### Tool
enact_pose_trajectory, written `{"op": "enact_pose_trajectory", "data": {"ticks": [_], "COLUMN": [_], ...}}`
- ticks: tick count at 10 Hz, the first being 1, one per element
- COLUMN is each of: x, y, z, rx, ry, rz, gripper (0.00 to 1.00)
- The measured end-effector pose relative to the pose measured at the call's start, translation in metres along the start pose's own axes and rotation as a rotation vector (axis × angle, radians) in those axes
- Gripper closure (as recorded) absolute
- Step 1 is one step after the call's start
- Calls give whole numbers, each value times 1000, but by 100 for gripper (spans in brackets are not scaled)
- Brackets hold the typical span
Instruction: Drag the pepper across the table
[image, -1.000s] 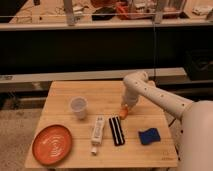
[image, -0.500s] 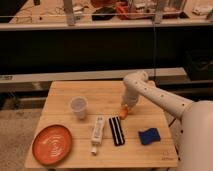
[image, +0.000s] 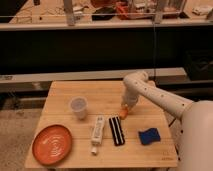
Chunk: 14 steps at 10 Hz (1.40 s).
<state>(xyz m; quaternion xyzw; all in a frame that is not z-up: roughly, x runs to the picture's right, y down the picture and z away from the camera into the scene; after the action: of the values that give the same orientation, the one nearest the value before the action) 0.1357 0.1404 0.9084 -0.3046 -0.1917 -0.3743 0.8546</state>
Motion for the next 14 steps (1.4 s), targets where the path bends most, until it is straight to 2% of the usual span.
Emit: {"op": "enact_pose_trajectory", "data": {"ticks": [14], "x": [-7], "y": [-5], "z": [1], "rx": [-2], "ry": [0], "rz": [-12], "gripper": [96]}}
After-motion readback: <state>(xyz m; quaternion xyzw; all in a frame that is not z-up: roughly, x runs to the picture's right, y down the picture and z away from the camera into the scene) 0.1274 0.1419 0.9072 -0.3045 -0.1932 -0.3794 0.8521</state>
